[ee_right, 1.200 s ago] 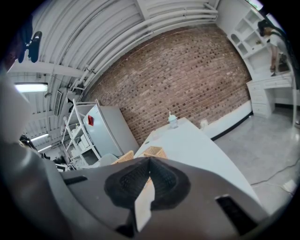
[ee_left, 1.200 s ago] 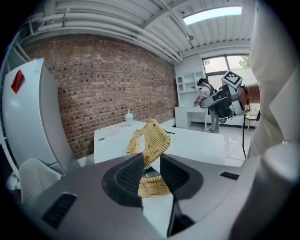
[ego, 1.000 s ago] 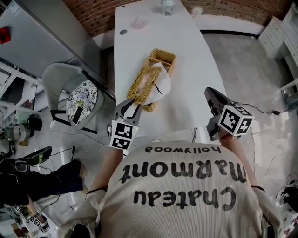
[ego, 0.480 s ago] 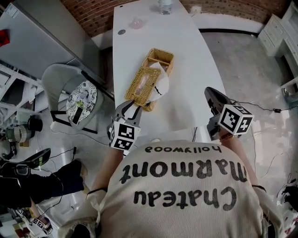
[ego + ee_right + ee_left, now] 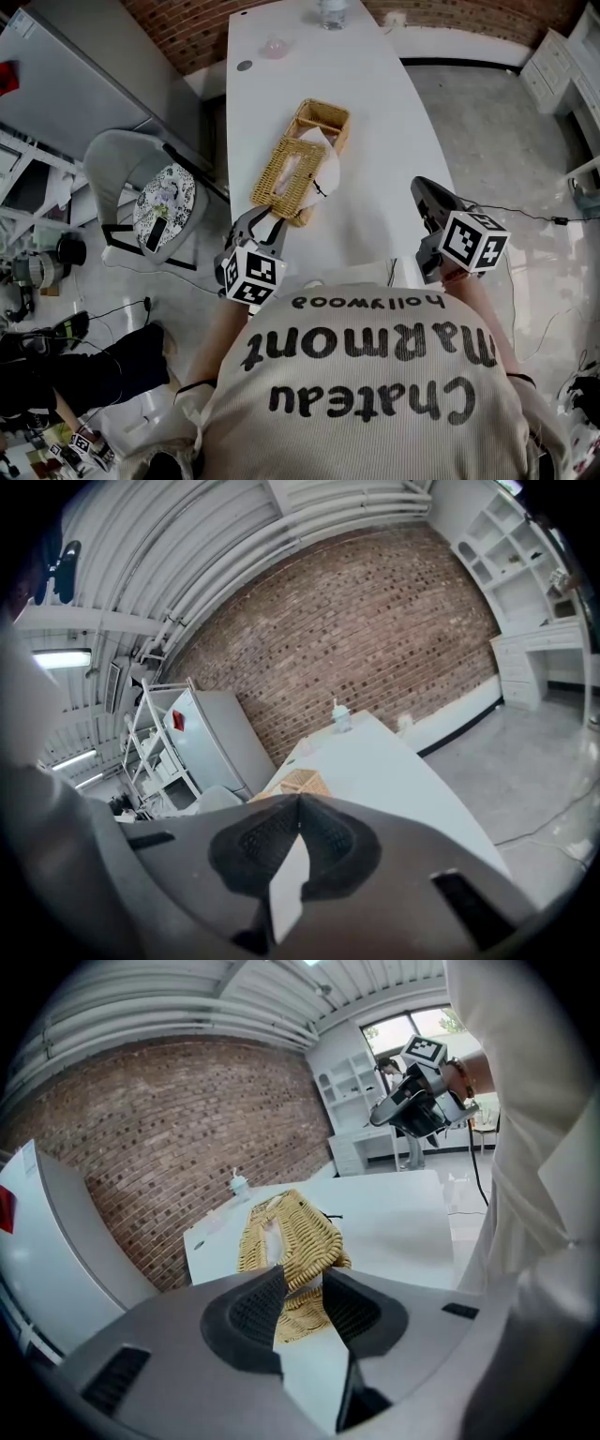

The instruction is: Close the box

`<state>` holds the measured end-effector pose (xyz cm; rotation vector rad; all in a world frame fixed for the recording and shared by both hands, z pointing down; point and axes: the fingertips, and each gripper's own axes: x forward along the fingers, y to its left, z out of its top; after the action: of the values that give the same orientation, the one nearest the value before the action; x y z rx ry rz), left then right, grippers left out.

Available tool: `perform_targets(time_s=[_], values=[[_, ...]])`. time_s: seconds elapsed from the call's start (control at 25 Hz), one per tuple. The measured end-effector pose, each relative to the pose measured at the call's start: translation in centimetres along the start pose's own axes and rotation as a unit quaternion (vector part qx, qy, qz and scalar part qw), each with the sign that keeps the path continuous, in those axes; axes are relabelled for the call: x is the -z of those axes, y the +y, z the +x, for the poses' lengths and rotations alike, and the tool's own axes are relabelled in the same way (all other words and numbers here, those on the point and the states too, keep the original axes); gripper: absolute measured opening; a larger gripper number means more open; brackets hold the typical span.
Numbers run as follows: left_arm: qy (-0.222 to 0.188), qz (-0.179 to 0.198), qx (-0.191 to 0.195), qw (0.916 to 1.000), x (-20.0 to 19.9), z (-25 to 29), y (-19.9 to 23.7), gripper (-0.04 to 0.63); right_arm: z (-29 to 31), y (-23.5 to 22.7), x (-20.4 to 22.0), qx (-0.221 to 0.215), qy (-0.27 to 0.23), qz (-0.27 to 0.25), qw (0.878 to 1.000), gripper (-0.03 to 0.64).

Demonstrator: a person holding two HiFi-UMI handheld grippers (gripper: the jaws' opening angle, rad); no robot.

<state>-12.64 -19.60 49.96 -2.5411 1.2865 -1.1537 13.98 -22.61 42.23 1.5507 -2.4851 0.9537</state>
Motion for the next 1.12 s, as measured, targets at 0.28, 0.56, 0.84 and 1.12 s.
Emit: perform_targets(time_s=[0.28,0.56,0.84,1.12], values=[[0.015,0.0,0.007,0.9999,0.7,0.4,-0.3,0.137,0.0,-0.4,0.1,0.001,0.001,0.003,1.0,0.003],[0.034,0.0,-0.002,0.9994,1.9,0.4,-0.1,0.14,0.4,-0.5,0.7,-0.003,0.005,0.003,1.0,0.003],[0.056,-0.011,-0.031,0.9979,0.4,0.3,-0.9,0.14,-0.7,-2.4,-0.5,-0.023,0.021,-0.004,1.0,0.003],[0.081,-0.081,-0.08,0.9902,0.4,-0.2,-1.3,0.156,-1.8,-4.0,-0.3,-0.051,0.042,-0.019,0.998,0.003]])
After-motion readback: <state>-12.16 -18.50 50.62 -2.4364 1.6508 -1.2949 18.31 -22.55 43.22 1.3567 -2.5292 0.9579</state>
